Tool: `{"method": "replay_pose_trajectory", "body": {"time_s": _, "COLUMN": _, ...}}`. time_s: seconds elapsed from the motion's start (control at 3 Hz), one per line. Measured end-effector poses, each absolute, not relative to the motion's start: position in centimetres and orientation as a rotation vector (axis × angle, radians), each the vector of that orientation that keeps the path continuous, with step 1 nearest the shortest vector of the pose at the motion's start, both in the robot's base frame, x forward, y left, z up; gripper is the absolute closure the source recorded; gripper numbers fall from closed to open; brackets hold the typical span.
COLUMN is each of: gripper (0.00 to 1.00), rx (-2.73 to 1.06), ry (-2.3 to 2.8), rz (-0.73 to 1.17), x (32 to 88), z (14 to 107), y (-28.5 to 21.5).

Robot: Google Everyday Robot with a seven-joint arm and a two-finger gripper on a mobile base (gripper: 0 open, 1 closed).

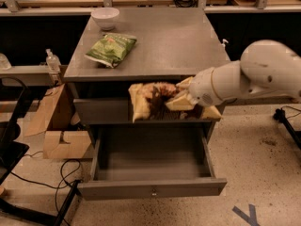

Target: Pick brown chip bag from middle drawer and place on counter

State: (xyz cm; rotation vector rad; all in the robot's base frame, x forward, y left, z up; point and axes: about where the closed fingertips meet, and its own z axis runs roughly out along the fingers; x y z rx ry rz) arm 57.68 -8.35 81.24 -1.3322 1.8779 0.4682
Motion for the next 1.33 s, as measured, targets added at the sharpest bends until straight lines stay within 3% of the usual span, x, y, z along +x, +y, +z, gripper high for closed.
{"method": "replay_pose_trajectory", "body": {"time_s": 0.67, "gripper": 1.0, "rx": -1.313, "ry": 1.752, "rz": 0.116, "x": 60.6, "z": 92.5, "y": -5.9}}
{"method": "replay_pose_trajectory", "body": {"time_s": 1.33, "gripper": 1.0, "rx": -1.325, "ry": 1.589, "rz": -0.143, "x": 64.7, "z": 96.4, "y": -5.9}}
